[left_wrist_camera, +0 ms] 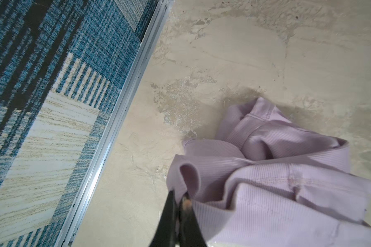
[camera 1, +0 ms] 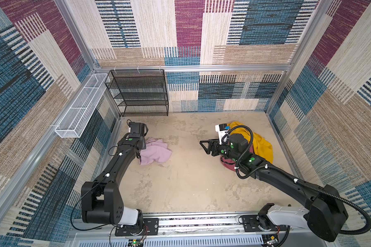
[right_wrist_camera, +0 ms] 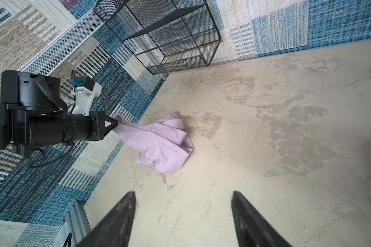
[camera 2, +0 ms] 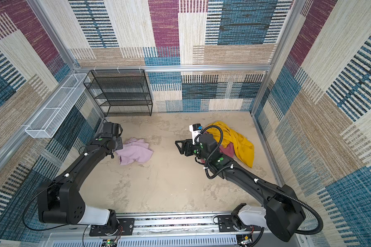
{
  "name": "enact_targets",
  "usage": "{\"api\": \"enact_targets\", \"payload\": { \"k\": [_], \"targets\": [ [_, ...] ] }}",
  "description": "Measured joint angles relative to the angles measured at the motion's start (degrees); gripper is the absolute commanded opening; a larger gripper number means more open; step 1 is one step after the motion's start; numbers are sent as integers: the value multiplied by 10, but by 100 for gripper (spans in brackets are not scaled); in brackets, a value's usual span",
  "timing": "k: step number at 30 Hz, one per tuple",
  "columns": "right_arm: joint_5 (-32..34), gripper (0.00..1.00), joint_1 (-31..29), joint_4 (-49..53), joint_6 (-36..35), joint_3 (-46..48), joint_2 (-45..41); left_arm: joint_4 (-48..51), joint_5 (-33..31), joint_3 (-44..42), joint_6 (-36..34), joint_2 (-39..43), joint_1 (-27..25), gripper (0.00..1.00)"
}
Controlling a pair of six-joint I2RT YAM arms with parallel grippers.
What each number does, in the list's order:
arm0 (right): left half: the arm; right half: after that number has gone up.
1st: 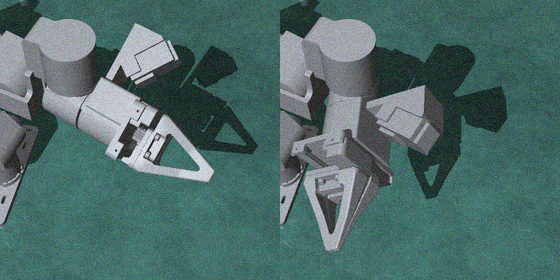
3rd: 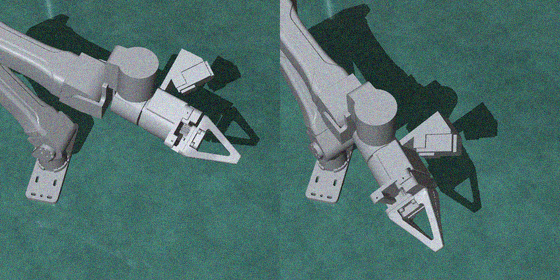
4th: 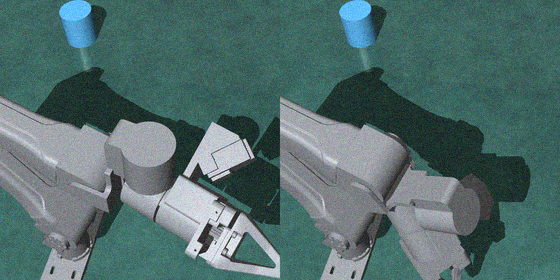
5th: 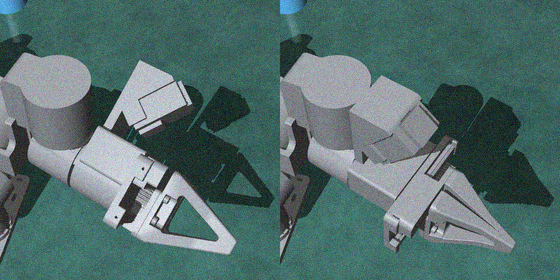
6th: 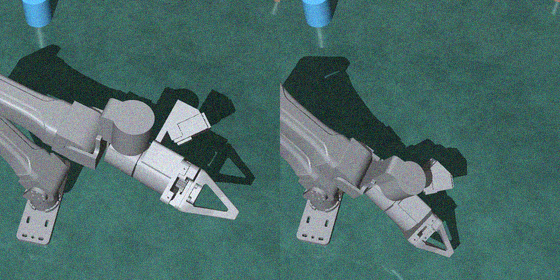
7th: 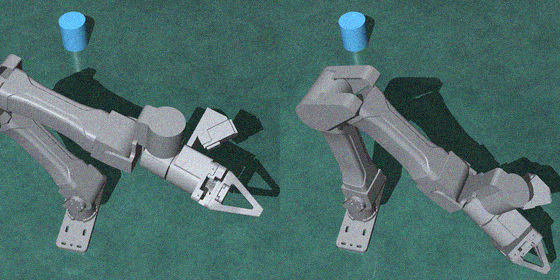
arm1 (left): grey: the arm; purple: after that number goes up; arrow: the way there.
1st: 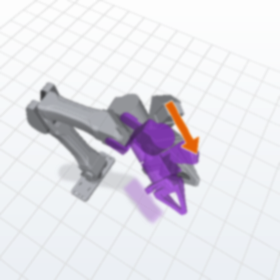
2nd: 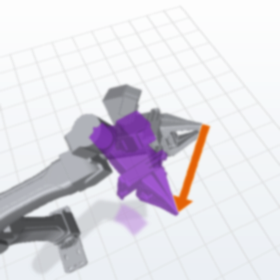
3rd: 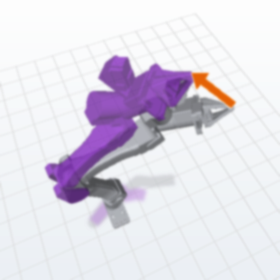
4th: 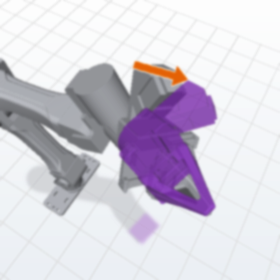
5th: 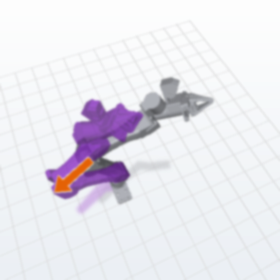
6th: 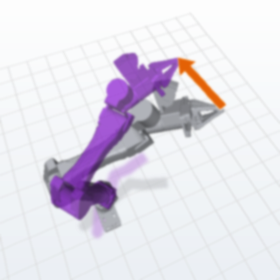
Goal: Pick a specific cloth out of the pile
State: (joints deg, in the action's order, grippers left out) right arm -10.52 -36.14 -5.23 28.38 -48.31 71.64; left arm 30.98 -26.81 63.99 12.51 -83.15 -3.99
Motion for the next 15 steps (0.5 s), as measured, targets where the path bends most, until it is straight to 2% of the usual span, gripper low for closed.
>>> {"api": "enact_targets", "payload": {
  "k": [2,7,11,15],
  "targets": [
    [0,73,-1,0,0,0,1,-2,0,-1,0,-5,3,0],
    [0,73,-2,1,0,0,3,-3,0,-4,0,-11,11,35],
    [0,73,-3,2,0,0,4,-3,3,-7,2,3,12,40],
    [0,73,-3,3,0,-2,7,-2,16,-5,9,21,12,40]
  ]
}}
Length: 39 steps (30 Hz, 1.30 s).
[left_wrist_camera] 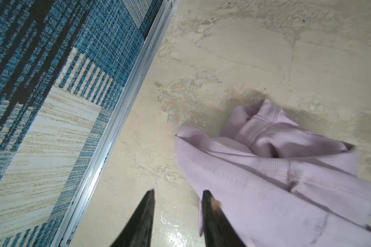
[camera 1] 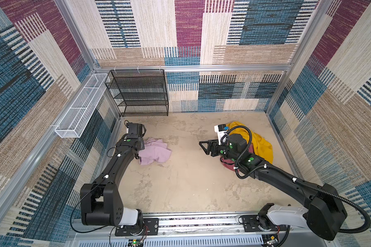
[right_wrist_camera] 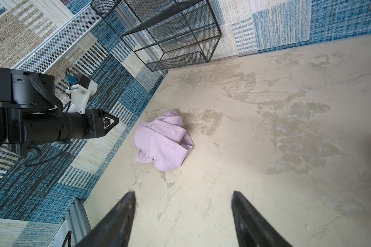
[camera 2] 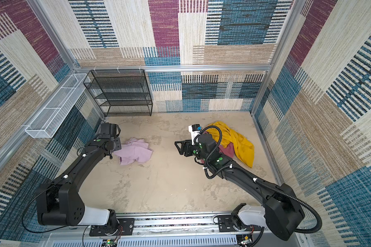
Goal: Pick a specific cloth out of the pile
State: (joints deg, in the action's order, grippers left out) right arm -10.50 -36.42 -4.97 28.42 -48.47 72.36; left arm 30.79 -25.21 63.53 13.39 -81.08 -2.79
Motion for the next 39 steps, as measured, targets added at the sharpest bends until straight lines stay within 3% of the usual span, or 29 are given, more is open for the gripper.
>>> {"api": "enact_targets", "payload": {
  "k": [6,16,20,32,39],
  "targets": [
    [7,74,0,2,0,-3,-3,3,40,12,13,20,-36,37],
    [45,75,0,18,-7,9,-42,3,66,44,14,-36,-229,36],
    [66,76,0,28,-9,22,-66,0,77,49,14,-73,-281,36],
    [88,77,0,37,-6,74,-111,0,96,42,12,-158,-328,35],
    [87,77,0,37,-4,75,-101,8,55,54,12,-197,-325,38]
  ]
}}
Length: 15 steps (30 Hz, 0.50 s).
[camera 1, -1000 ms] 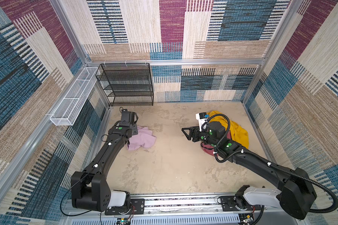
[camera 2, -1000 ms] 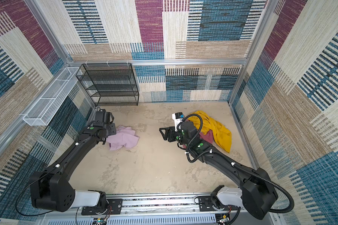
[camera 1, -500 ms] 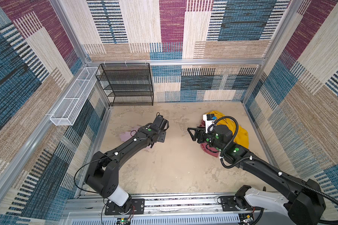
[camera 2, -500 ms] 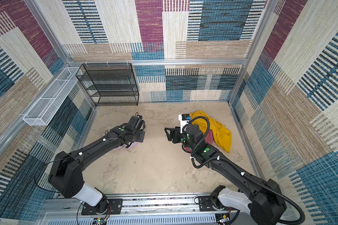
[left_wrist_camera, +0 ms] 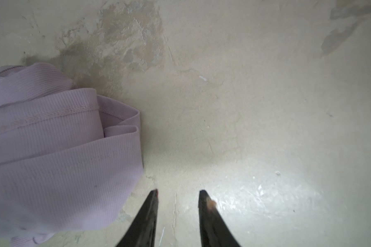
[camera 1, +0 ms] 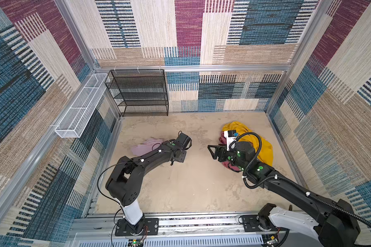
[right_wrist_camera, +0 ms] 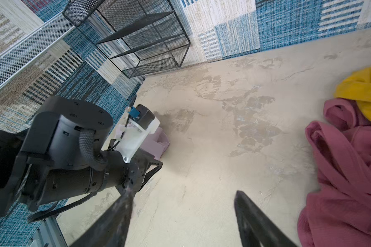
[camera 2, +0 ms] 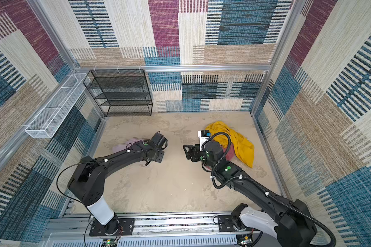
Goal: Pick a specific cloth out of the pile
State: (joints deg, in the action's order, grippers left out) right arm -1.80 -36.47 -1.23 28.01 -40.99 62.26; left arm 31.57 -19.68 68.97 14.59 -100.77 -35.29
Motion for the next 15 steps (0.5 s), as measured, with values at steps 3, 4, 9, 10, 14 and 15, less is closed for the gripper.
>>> {"api": "enact_targets", "payload": {
  "k": [3,4,9,10,14,15],
  "targets": [
    [-4,77,0,-1,0,-4,8,2,-16,14,0,-20,9,38],
    [-7,77,0,-1,0,-5,10,2,-20,16,0,-24,13,39],
    [-12,77,0,-5,0,-7,22,1,-28,19,0,-40,39,40],
    [-12,77,0,-7,0,-8,26,0,-28,20,0,-45,45,40],
    [-16,77,0,-10,0,-11,42,-5,-27,24,0,-64,57,40],
    [-16,77,0,-10,0,-13,45,-7,-25,25,0,-70,59,40]
  ]
}}
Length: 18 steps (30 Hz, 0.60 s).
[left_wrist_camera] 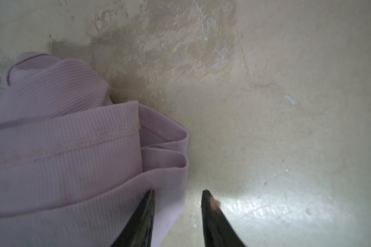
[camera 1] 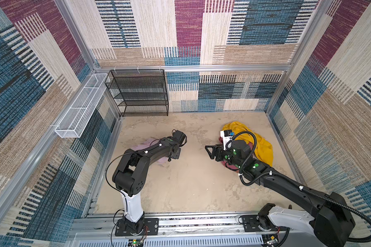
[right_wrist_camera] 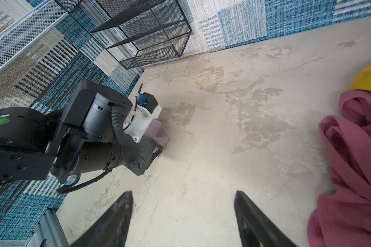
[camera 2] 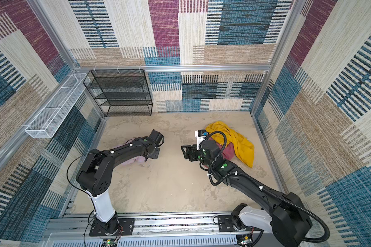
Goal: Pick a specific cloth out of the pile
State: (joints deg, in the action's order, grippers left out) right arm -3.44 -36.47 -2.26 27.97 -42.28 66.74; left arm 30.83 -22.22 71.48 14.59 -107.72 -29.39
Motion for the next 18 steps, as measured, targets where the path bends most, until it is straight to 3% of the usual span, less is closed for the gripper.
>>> {"api": "enact_targets", "payload": {
  "k": [4,8,10,18],
  "targets": [
    [0,77,0,-2,-2,-8,9,-6,4,3,0,-22,9,37],
    [0,77,0,-5,-4,-14,12,-14,14,7,0,-35,17,9],
    [0,77,0,-5,-4,-16,13,-17,16,7,1,-36,22,0],
    [0,77,0,-5,-3,-19,-2,-27,31,-11,2,-11,28,0]
  ]
}}
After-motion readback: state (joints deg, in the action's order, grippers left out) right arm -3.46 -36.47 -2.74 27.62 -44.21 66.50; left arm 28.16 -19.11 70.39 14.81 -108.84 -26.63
